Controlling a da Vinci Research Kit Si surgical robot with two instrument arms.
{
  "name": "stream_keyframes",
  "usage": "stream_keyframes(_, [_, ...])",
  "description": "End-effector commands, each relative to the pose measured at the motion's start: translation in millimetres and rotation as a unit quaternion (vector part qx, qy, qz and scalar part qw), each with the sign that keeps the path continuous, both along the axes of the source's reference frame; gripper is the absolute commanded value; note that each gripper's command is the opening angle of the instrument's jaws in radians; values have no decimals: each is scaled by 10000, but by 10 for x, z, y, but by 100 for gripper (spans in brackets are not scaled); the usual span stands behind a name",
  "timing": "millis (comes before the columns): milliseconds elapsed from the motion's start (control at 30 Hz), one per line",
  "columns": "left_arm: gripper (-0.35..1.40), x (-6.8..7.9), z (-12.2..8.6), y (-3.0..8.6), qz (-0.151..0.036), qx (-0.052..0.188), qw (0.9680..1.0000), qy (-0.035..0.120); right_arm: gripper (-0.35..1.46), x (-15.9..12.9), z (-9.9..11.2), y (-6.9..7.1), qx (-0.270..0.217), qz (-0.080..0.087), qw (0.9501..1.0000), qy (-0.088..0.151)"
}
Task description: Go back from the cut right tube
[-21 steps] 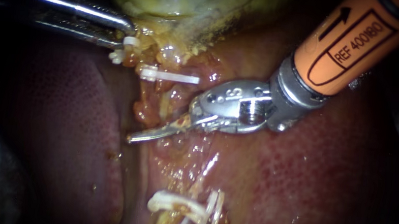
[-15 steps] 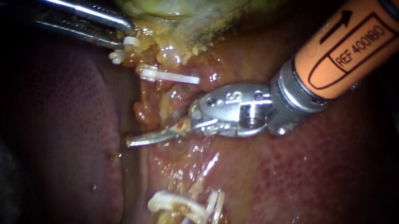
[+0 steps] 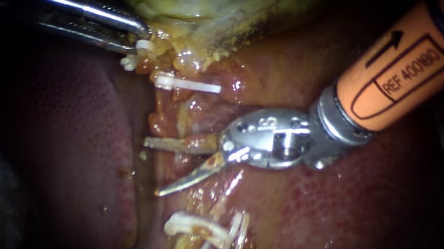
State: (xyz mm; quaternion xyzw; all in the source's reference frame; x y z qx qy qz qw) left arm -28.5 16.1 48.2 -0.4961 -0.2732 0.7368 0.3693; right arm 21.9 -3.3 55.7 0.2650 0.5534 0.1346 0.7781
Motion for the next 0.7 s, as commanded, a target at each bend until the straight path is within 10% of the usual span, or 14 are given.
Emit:
stream_keyframes(33, [-35, 0, 0, 0, 3, 0, 10000, -5, 143, -6, -3, -2, -12, 149, 9999, -77])
stream_keyframes(233, [-35, 1, 2, 1, 7, 0, 10000, -7, 145, -43, -17, -7, -563, 447, 9962, -490])
stream_keyframes(700, [-35, 3, 4, 2, 12, -3, 10000, -9, 145, -119, -21, -1, -1232, -138, 9814, -1465])
